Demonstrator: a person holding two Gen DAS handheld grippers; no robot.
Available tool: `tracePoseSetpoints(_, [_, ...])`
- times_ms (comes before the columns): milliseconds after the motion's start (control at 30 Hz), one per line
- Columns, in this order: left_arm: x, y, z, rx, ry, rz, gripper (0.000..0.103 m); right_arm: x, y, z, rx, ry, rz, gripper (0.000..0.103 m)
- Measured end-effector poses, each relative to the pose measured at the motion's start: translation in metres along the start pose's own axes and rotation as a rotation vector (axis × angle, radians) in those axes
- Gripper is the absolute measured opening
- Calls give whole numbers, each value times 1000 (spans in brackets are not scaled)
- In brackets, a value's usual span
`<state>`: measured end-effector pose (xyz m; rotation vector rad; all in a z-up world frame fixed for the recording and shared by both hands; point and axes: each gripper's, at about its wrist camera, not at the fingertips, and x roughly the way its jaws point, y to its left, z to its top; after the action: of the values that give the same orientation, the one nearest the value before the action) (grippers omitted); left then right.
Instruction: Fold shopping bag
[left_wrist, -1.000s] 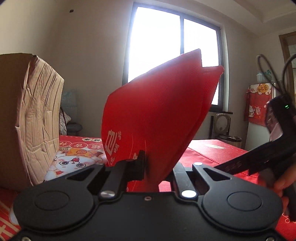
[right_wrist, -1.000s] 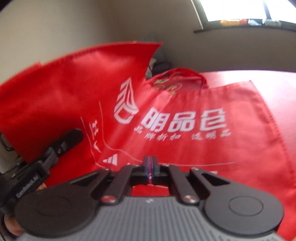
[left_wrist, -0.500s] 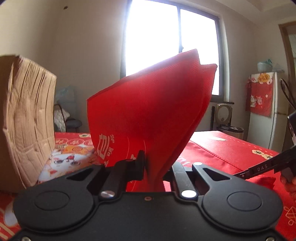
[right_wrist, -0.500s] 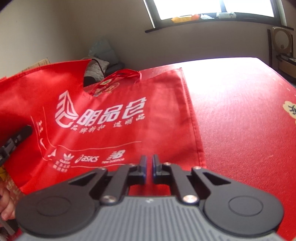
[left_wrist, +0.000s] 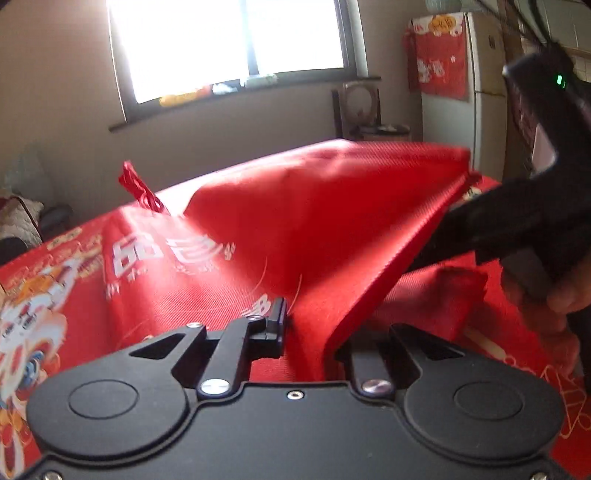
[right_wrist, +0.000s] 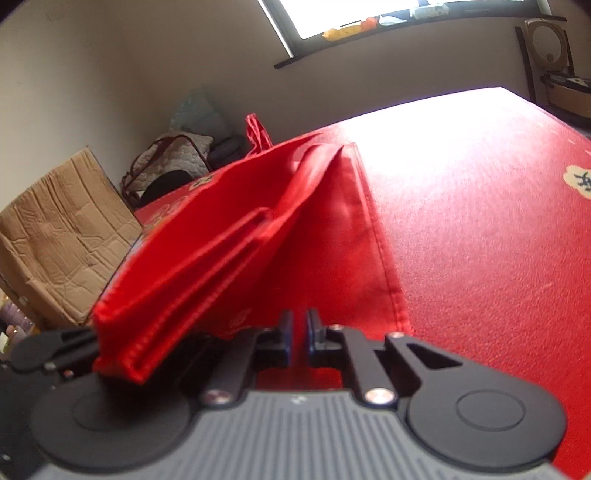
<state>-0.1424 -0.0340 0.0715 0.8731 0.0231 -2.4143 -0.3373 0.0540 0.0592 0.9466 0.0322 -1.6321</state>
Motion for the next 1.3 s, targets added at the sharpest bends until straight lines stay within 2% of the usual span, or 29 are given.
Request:
tracePoseSetpoints(33, [1, 4, -1, -9, 4, -11, 29, -4, -1, 1, 7, -14, -17, 23])
tracePoseSetpoints(67, [0, 8, -1, -25, 2, -31, 49, -11, -3, 4, 17, -46, -48, 31])
tracePoseSetpoints(100, [0, 12, -2, -32, 5, -47, 58, -18, -5, 7, 22, -84, -75, 37])
tracePoseSetpoints(133, [0, 14, -3, -29, 7, -59, 60, -26, -8, 9, 34, -123, -92, 37])
tracePoseSetpoints(200, [-8, 17, -5, 3, -38, -58, 60, -37, -15, 12, 56, -182, -111, 37])
tracePoseSetpoints(267, [-24, 18, -3, 20, -102, -62, 62, -36, -21, 13, 70, -173, -133, 37])
tracePoseSetpoints(300, [-34, 20, -1, 19, -128, -98, 64, -32, -23, 13, 68, -159, -148, 37])
tracePoseSetpoints(333, [-45, 23, 2, 17, -155, -148, 76, -27, -25, 14, 65, -143, -166, 37])
tracePoseSetpoints(367, [-58, 25, 5, 21, -182, -205, 91, -21, -26, 14, 59, -123, -191, 38])
tracePoseSetpoints(433, [-83, 25, 6, 67, -236, -290, 98, -9, -28, 13, 54, -94, -209, 38])
tracePoseSetpoints(467, [-95, 27, 6, 103, -268, -308, 99, -7, -29, 13, 60, -92, -202, 40])
tracePoseSetpoints(533, [-109, 28, 3, 147, -320, -292, 100, -6, -30, 11, 71, -94, -172, 43])
tracePoseSetpoints(633, [-110, 42, -1, 112, -359, -233, 101, -4, -28, 8, 74, -90, -133, 43])
tracePoseSetpoints(733, [-88, 65, 0, -45, -290, -117, 101, -3, -24, 6, 51, -90, -137, 44])
tracePoseSetpoints(800, [-74, 97, -9, -250, -277, -57, 99, -2, -25, 5, 48, -91, -133, 44])
tracePoseSetpoints(833, [-70, 112, -14, -337, -276, -45, 99, -2, -26, 5, 55, -91, -126, 44])
tracePoseSetpoints(900, [-59, 135, -19, -422, -220, -66, 99, -2, -29, 6, 75, -94, -110, 44])
tracePoseSetpoints(933, [-53, 139, -21, -419, -186, -70, 99, -2, -30, 5, 81, -94, -104, 44])
tracePoseSetpoints(967, [-49, 136, -22, -376, -160, -48, 99, -3, -29, 5, 80, -93, -103, 44])
tracePoseSetpoints(1067, [-33, 120, -22, -237, -68, 76, 99, -3, -28, 3, 106, -73, -36, 46])
tracePoseSetpoints(1167, [-25, 115, -23, -223, -11, 78, 99, 2, -26, 3, 136, -39, 52, 46])
tracePoseSetpoints(1300, [-22, 122, -25, -214, 17, 162, 99, 11, -20, 2, 170, 23, 184, 46])
